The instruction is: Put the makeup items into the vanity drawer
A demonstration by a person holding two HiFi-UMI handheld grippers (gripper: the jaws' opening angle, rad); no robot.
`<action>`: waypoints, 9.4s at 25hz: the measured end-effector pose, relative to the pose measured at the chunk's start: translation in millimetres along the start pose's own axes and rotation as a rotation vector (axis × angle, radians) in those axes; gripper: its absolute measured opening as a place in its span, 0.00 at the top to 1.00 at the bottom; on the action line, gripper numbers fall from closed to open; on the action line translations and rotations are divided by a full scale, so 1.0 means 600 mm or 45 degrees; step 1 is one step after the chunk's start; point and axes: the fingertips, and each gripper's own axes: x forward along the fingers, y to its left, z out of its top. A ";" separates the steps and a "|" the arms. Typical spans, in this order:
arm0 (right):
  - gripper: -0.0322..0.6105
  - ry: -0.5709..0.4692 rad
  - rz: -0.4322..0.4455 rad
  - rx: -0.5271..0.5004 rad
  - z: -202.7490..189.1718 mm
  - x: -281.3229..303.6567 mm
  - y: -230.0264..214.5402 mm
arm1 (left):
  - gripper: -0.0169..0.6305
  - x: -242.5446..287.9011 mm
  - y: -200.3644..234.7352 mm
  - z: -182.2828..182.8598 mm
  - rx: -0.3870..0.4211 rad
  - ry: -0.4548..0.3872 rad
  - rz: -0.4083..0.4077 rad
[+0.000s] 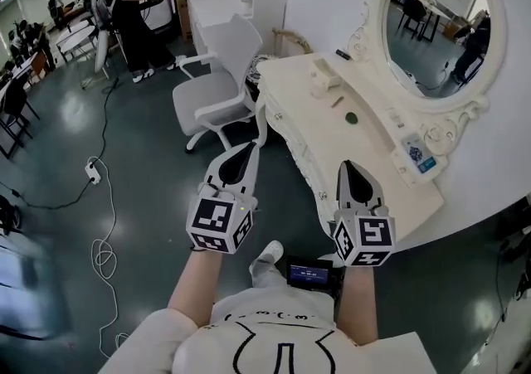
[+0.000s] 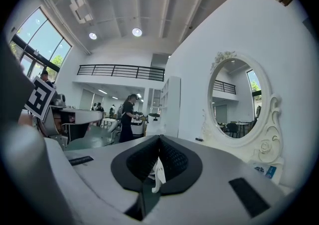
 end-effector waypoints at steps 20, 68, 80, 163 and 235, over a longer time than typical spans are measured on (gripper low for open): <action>0.94 0.097 -0.078 0.017 -0.058 0.316 -0.145 | 0.95 0.348 0.148 -0.068 -0.069 0.099 -0.058; 0.94 0.427 -0.717 0.206 -0.224 0.727 -0.326 | 0.95 0.943 0.389 -0.239 -0.141 0.361 -0.646; 0.72 0.529 -0.687 0.352 -0.322 0.749 -0.340 | 0.95 0.970 0.387 -0.306 -0.155 0.430 -0.655; 0.55 0.663 -0.908 0.414 -0.356 0.641 -0.416 | 0.95 0.981 0.291 -0.315 -0.146 0.471 -0.756; 0.86 0.739 -0.575 0.380 -0.375 0.860 -0.375 | 0.95 0.999 0.509 -0.326 -0.198 0.462 -0.391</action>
